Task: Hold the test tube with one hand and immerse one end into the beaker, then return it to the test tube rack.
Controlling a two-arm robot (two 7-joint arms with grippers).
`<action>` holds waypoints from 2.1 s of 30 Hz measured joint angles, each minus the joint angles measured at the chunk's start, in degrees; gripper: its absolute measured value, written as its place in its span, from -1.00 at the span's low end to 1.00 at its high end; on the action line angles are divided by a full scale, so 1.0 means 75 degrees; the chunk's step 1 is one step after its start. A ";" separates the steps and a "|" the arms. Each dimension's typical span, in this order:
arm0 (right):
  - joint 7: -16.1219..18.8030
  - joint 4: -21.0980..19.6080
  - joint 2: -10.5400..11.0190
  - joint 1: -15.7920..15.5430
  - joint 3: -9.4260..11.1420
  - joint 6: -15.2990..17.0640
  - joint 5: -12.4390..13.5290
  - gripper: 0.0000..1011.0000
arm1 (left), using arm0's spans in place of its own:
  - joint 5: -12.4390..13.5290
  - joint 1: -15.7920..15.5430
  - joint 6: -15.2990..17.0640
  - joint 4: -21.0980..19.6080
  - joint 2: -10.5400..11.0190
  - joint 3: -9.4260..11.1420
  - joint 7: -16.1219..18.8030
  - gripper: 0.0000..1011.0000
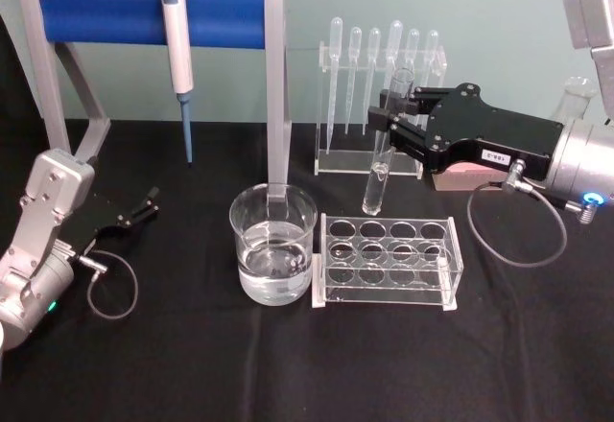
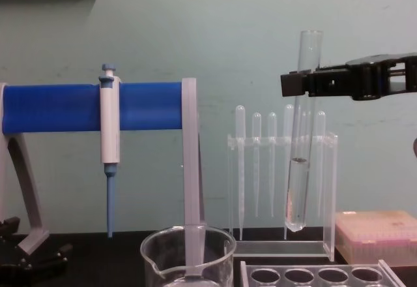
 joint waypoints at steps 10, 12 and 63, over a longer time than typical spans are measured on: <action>0.0000 0.0000 -0.0001 -0.0001 0.0000 -0.0004 0.0000 -0.55 | 0.0000 0.0001 0.0000 0.0000 0.0000 0.0000 0.0000 0.98; 0.0001 0.0000 0.0000 0.0000 0.0000 -0.0004 0.0000 -0.55 | 0.0001 0.0000 0.0000 0.0000 0.0000 0.0000 0.0000 0.98; 0.0003 0.0000 0.0000 0.0000 -0.0001 -0.0003 0.0000 -0.55 | 0.0000 0.0000 0.0000 0.0000 0.0000 0.0000 0.0000 0.98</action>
